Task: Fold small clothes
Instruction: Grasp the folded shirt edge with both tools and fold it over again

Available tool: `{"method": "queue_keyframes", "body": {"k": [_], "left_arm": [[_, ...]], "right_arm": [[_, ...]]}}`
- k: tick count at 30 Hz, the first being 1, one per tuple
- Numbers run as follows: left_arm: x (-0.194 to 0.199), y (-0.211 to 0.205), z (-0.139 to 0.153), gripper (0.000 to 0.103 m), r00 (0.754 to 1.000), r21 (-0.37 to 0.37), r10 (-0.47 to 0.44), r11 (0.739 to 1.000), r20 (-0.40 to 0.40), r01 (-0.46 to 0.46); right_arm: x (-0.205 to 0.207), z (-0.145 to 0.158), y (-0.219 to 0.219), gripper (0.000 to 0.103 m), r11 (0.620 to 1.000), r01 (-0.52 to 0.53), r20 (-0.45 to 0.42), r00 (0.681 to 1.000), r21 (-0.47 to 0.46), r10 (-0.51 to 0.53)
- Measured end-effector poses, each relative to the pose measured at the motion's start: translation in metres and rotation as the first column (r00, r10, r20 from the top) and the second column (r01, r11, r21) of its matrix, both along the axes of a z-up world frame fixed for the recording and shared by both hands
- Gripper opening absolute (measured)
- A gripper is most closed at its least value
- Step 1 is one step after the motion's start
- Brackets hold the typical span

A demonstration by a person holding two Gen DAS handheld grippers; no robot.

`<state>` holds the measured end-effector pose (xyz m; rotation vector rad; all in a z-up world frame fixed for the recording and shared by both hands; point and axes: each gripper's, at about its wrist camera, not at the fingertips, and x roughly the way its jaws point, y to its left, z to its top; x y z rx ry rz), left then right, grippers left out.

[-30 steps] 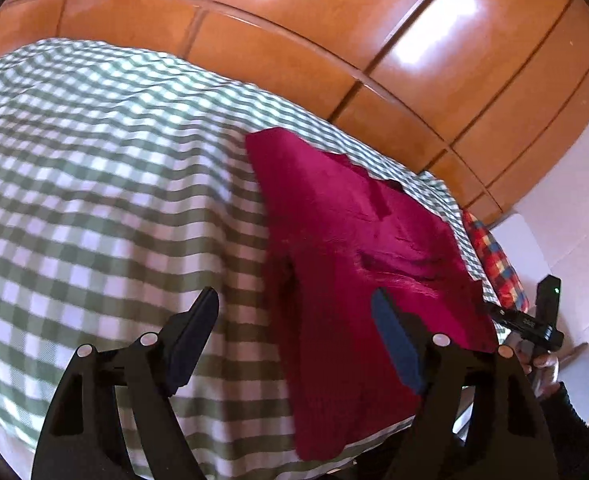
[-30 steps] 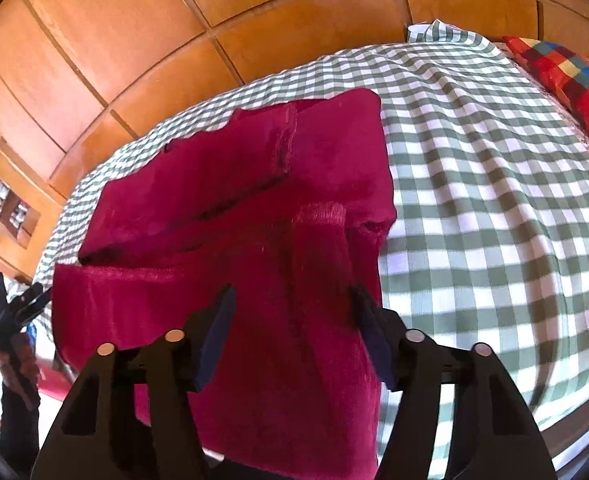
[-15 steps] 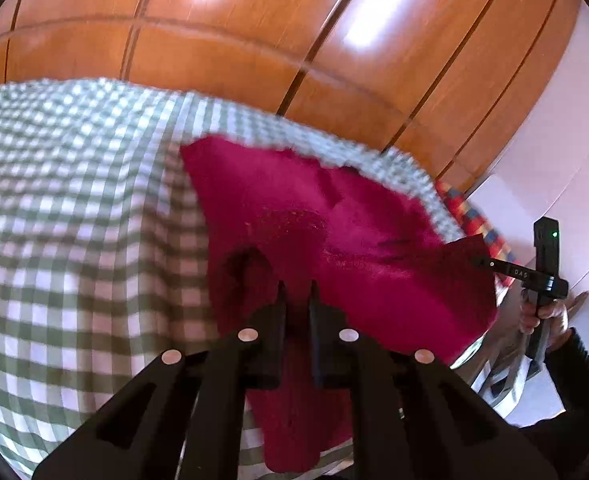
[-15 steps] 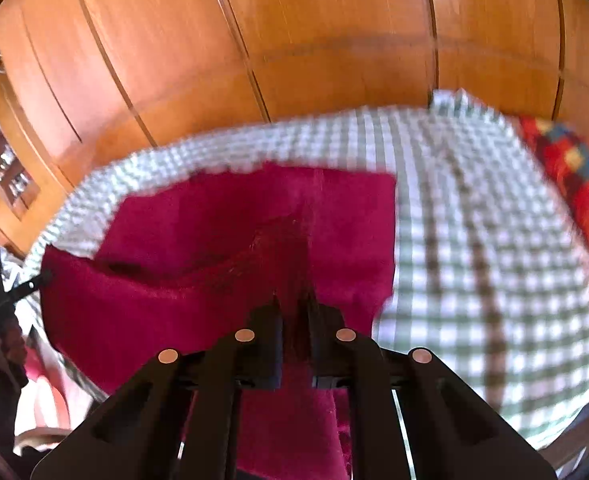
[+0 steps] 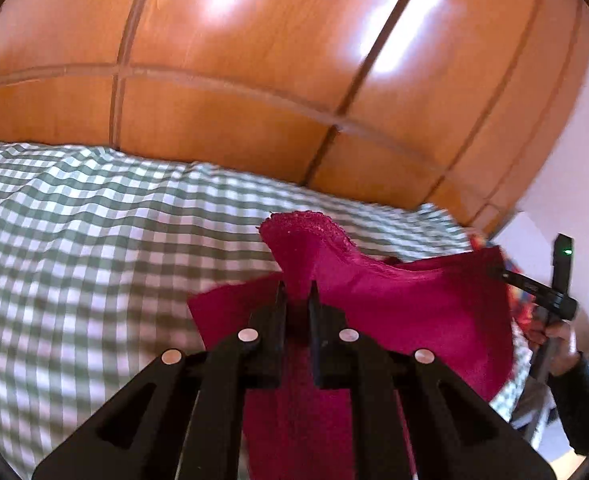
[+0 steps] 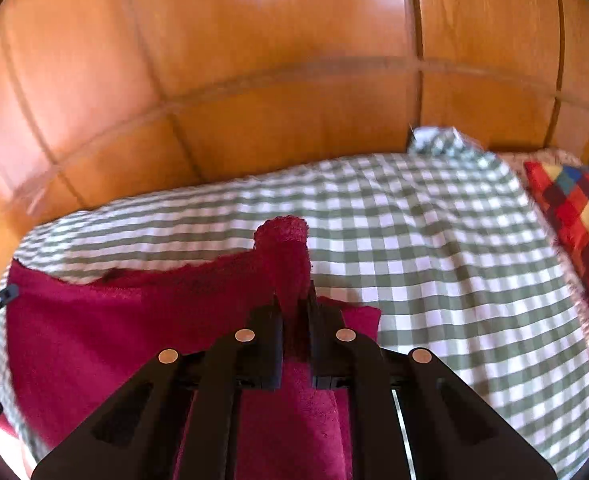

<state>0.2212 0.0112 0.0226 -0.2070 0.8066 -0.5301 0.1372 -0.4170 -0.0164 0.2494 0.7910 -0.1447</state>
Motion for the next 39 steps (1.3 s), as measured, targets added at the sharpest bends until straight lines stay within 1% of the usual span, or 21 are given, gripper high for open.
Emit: {"method": "queue_keyframes", "body": {"k": [2, 6, 7, 8, 9, 10, 11, 12, 13, 15, 17, 19, 22, 25, 28, 30, 31, 32, 33, 36, 39], "left_arm": [[0.025, -0.014, -0.015, 0.008, 1.000, 0.061, 0.013, 0.998, -0.026, -0.011], [0.053, -0.028, -0.048, 0.013, 0.993, 0.156, 0.055, 0.987, -0.109, -0.038], [0.057, -0.026, -0.056, 0.016, 0.988, 0.153, 0.069, 0.987, -0.138, -0.047], [0.056, -0.020, -0.058, 0.029, 0.985, 0.133, 0.086, 0.989, -0.152, -0.066], [0.052, -0.015, -0.058, 0.035, 0.983, 0.113, 0.101, 0.990, -0.153, -0.084], [0.044, -0.004, -0.055, 0.039, 0.983, 0.057, 0.108, 0.993, -0.151, -0.100], [0.038, 0.004, -0.052, 0.043, 0.983, 0.022, 0.108, 0.994, -0.152, -0.106], [0.027, 0.012, -0.048, 0.045, 0.983, -0.011, 0.110, 0.993, -0.148, -0.113], [0.011, 0.022, -0.043, 0.049, 0.985, -0.049, 0.106, 0.992, -0.138, -0.114], [-0.013, 0.031, -0.041, 0.051, 0.989, -0.076, 0.087, 0.992, -0.123, -0.097], [-0.048, 0.039, -0.040, 0.065, 0.992, -0.101, 0.067, 0.992, -0.109, -0.078], [-0.077, 0.040, -0.043, 0.073, 0.993, -0.104, 0.054, 0.993, -0.103, -0.064], [-0.112, 0.038, -0.051, 0.075, 0.996, -0.072, 0.033, 0.997, -0.086, -0.039], [-0.129, 0.038, -0.066, 0.074, 0.994, -0.066, 0.035, 0.997, -0.099, -0.041], [-0.135, 0.052, -0.081, 0.073, 0.988, -0.164, 0.068, 0.982, -0.137, -0.090], [-0.138, 0.057, -0.088, 0.062, 0.986, -0.204, 0.074, 0.973, -0.152, -0.105], [-0.138, 0.058, -0.092, 0.048, 0.985, -0.207, 0.068, 0.973, -0.156, -0.100], [-0.138, 0.058, -0.094, 0.037, 0.985, -0.213, 0.062, 0.972, -0.160, -0.096], [-0.139, 0.058, -0.096, 0.034, 0.985, -0.221, 0.062, 0.970, -0.163, -0.097], [-0.140, 0.051, -0.091, 0.013, 0.988, -0.213, 0.059, 0.973, -0.146, -0.090], [-0.143, 0.046, -0.080, 0.009, 0.991, -0.171, 0.053, 0.983, -0.119, -0.073]], "right_arm": [[0.017, -0.020, -0.001, 0.008, 0.999, 0.030, -0.048, 0.998, -0.026, -0.031], [0.028, -0.055, -0.009, 0.008, 0.999, 0.050, -0.128, 0.991, 0.012, -0.048], [0.028, -0.055, -0.009, 0.008, 0.998, 0.052, -0.127, 0.991, 0.020, -0.049], [0.025, -0.053, -0.011, 0.013, 0.998, 0.048, -0.113, 0.993, 0.041, -0.043], [0.021, -0.049, -0.012, 0.023, 0.997, 0.042, -0.104, 0.994, 0.063, -0.036], [0.016, -0.045, -0.012, 0.030, 0.996, 0.033, -0.096, 0.995, 0.086, -0.025], [0.010, -0.040, -0.013, 0.048, 0.994, 0.020, -0.080, 0.997, 0.109, -0.011], [0.002, -0.036, -0.013, 0.060, 0.993, 0.012, -0.066, 0.998, 0.121, -0.004], [-0.004, -0.033, -0.014, 0.061, 0.990, 0.002, -0.049, 0.999, 0.138, 0.004], [-0.022, -0.028, -0.013, 0.061, 0.985, -0.025, -0.034, 0.999, 0.171, 0.031], [-0.043, -0.028, -0.009, 0.063, 0.985, -0.040, -0.045, 0.998, 0.171, 0.048], [-0.063, -0.031, -0.003, 0.066, 0.983, -0.060, -0.079, 0.994, 0.173, 0.075], [-0.088, -0.035, 0.005, 0.066, 0.982, -0.083, -0.114, 0.988, 0.168, 0.103], [-0.122, -0.031, 0.013, 0.066, 0.980, -0.103, -0.112, 0.986, 0.170, 0.123], [-0.137, -0.036, 0.013, 0.065, 0.978, -0.091, -0.125, 0.985, 0.189, 0.116], [-0.140, -0.044, 0.016, 0.034, 0.980, -0.083, -0.154, 0.982, 0.183, 0.112], [-0.141, -0.047, 0.018, 0.030, 0.981, -0.083, -0.159, 0.981, 0.178, 0.112], [-0.141, -0.049, 0.019, 0.017, 0.983, -0.085, -0.168, 0.979, 0.166, 0.113], [-0.141, -0.049, 0.020, 0.007, 0.985, -0.079, -0.175, 0.979, 0.151, 0.106], [-0.147, -0.036, 0.009, 0.007, 0.981, -0.049, -0.128, 0.989, 0.188, 0.075], [-0.149, -0.034, -0.003, 0.007, 0.976, -0.034, -0.113, 0.992, 0.214, 0.059]]}}
